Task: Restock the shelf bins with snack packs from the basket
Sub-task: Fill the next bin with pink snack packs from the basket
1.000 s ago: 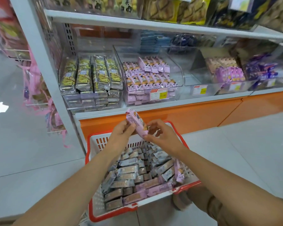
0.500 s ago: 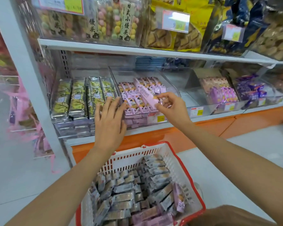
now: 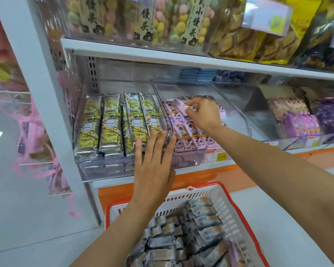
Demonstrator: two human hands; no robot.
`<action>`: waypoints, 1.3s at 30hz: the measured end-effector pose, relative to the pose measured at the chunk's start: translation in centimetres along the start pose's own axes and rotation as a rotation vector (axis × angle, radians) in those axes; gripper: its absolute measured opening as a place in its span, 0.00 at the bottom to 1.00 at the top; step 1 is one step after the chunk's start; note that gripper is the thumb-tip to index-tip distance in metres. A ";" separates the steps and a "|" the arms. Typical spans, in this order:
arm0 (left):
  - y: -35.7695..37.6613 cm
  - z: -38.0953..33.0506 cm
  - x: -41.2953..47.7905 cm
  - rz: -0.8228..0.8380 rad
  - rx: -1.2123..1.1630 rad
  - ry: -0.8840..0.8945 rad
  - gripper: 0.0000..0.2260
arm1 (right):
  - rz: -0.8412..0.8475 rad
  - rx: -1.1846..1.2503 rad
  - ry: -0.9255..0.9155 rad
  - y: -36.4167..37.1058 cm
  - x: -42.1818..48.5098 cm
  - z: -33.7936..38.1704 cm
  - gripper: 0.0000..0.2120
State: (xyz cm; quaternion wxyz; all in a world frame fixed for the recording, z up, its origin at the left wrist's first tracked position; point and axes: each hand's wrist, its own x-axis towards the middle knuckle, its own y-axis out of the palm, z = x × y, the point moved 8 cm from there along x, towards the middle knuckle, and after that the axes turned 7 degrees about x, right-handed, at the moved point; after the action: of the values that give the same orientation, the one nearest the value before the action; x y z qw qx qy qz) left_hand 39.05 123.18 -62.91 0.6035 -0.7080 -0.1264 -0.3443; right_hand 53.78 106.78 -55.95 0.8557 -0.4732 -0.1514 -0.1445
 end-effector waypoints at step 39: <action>5.8 4.8 -26.5 0.896 0.083 -0.234 0.33 | 1.215 0.005 0.017 14.6 -40.5 -7.7 0.13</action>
State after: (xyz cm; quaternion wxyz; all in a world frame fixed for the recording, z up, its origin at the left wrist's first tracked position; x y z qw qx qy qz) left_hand 24.76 132.59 -84.45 0.7023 -0.7021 0.1111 0.0380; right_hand 23.52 111.90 -87.08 0.7873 -0.4719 0.1524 0.3665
